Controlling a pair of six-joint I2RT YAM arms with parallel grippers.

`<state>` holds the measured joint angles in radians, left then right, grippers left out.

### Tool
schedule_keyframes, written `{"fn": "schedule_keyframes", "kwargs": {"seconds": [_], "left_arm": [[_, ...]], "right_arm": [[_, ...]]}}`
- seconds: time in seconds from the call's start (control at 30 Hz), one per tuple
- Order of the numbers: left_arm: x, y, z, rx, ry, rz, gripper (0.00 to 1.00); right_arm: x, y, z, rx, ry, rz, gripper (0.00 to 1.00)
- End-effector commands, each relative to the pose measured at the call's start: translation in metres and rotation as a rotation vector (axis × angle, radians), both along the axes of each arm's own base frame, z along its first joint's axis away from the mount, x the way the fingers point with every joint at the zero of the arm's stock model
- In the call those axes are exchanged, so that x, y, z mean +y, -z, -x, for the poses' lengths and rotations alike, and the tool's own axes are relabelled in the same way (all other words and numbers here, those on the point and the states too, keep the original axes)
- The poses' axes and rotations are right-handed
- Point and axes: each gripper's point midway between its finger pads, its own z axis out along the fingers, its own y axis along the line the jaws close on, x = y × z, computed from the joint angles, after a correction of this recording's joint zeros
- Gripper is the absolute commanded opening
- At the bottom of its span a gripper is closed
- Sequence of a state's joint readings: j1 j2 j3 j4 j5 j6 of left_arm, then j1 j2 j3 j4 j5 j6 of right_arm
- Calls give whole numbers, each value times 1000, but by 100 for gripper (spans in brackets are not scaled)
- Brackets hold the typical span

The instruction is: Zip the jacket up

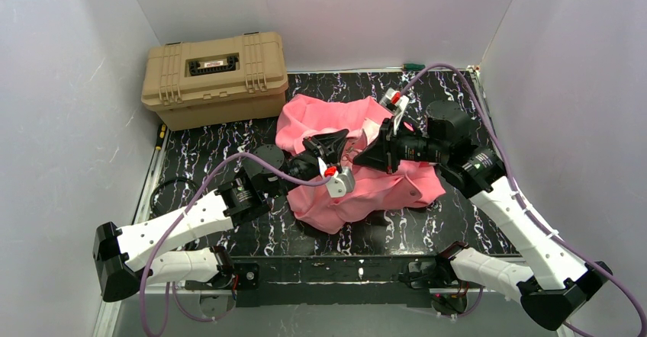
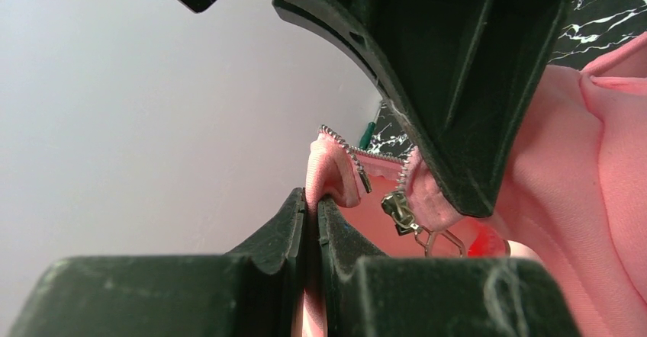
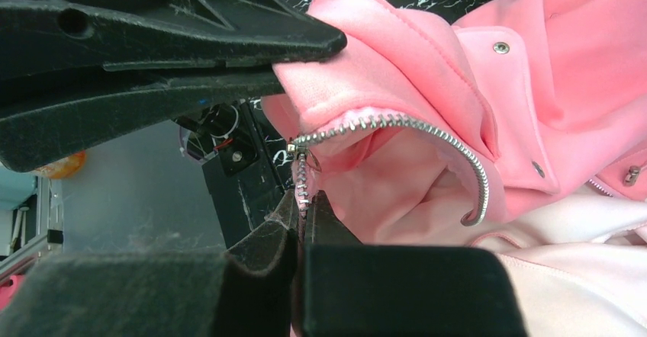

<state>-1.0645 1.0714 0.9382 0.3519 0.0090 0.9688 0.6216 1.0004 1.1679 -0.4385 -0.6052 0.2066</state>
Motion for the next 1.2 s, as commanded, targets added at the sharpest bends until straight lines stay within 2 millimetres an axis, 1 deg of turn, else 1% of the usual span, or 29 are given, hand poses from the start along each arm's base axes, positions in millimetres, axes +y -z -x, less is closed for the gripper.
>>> {"fn": "schedule_keyframes", "kwargs": {"seconds": [0.0, 0.07, 0.23, 0.5, 0.63, 0.9, 1.03, 1.17], "left_arm": [[6, -37, 0, -28, -24, 106, 0], [6, -40, -1, -18, -31, 118, 0], [6, -35, -1, -17, -29, 107, 0], [4, -34, 1, -26, -17, 99, 0], [3, -30, 2, -30, -10, 86, 0], [3, -28, 3, -31, -9, 83, 0], [4, -28, 3, -33, -9, 81, 0], [5, -26, 4, -42, -8, 74, 0]], "right_arm": [[1, -12, 0, -47, -1, -42, 1], [1, -13, 0, -49, 2, -45, 1], [0, -23, -2, -77, 14, -53, 1], [4, -31, -8, -91, 23, -81, 1], [5, -34, -9, -99, 24, -87, 1], [0, -35, -9, -104, 46, -80, 1], [-2, -32, -10, -103, 60, -67, 1], [-3, -38, -9, -111, 59, -74, 1]]}}
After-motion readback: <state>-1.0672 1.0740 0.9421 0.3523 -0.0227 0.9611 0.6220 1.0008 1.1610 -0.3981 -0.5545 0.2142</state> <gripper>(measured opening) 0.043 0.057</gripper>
